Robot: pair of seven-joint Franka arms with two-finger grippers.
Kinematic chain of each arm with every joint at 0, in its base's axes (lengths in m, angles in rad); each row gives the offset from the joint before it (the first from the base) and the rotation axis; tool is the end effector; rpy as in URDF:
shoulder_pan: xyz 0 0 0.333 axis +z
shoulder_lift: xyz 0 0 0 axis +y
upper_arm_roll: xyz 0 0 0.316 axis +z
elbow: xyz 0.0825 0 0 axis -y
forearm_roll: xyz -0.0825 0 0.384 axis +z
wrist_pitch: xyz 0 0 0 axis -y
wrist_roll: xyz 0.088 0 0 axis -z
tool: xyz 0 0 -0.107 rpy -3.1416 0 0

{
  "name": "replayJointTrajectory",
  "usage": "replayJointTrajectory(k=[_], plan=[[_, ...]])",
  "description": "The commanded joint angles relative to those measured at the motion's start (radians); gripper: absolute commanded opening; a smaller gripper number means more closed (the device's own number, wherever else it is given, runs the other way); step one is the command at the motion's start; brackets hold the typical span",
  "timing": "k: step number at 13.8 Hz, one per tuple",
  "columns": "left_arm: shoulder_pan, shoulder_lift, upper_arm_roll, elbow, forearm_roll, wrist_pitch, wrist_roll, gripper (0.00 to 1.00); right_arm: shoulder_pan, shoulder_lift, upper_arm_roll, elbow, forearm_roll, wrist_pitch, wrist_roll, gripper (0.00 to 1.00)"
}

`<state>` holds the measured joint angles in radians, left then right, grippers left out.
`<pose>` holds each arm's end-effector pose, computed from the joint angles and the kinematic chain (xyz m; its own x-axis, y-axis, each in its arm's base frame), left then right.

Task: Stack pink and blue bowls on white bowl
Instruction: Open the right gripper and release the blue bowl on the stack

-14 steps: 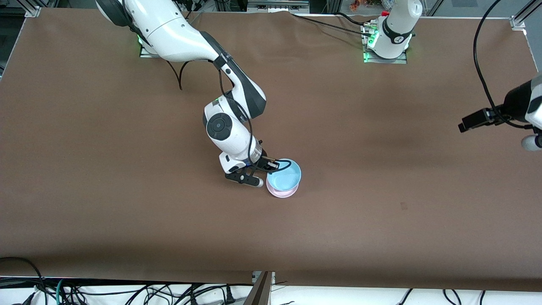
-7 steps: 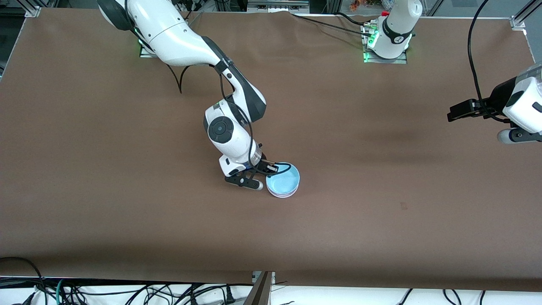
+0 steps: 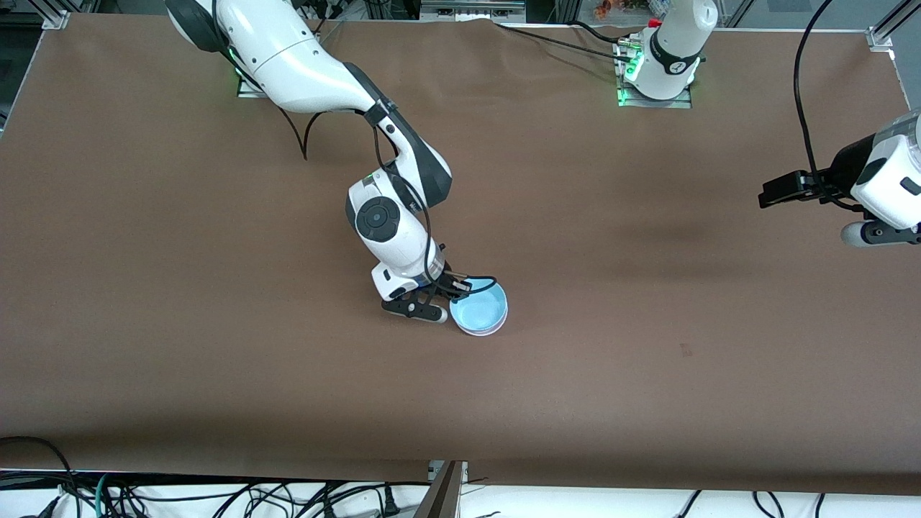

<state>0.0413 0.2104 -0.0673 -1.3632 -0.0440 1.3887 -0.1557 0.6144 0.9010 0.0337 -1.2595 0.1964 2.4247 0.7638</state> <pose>0.5974 -0.0164 0.5853 0.9744 0.1205 -0.1899 0.1283 -0.9913 0.0289 0.6234 0.4637 0.2395 0.9625 -0.2670 0.0471 -0.2406 -0.9213 -0.3055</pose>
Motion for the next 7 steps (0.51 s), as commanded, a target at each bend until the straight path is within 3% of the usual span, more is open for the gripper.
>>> replayJointTrajectory(k=[1, 2, 5, 7], plan=[[0.038, 0.004, -0.003, 0.006, 0.006, -0.011, 0.028, 1.00, 0.002, 0.013, 0.002, 0.029, -0.011, -0.007, 0.017, 0.61], [0.042, 0.004, -0.005, 0.007, 0.004, -0.011, 0.027, 1.00, 0.001, 0.006, 0.002, 0.029, -0.011, -0.009, 0.017, 1.00], [0.040, 0.011, -0.005, 0.009, 0.001, -0.011, 0.028, 1.00, -0.002, -0.036, -0.009, 0.046, -0.018, -0.077, 0.046, 1.00], [0.040, 0.011, -0.005, 0.009, 0.001, -0.010, 0.027, 1.00, -0.004, -0.082, -0.063, 0.054, -0.022, -0.146, 0.035, 1.00]])
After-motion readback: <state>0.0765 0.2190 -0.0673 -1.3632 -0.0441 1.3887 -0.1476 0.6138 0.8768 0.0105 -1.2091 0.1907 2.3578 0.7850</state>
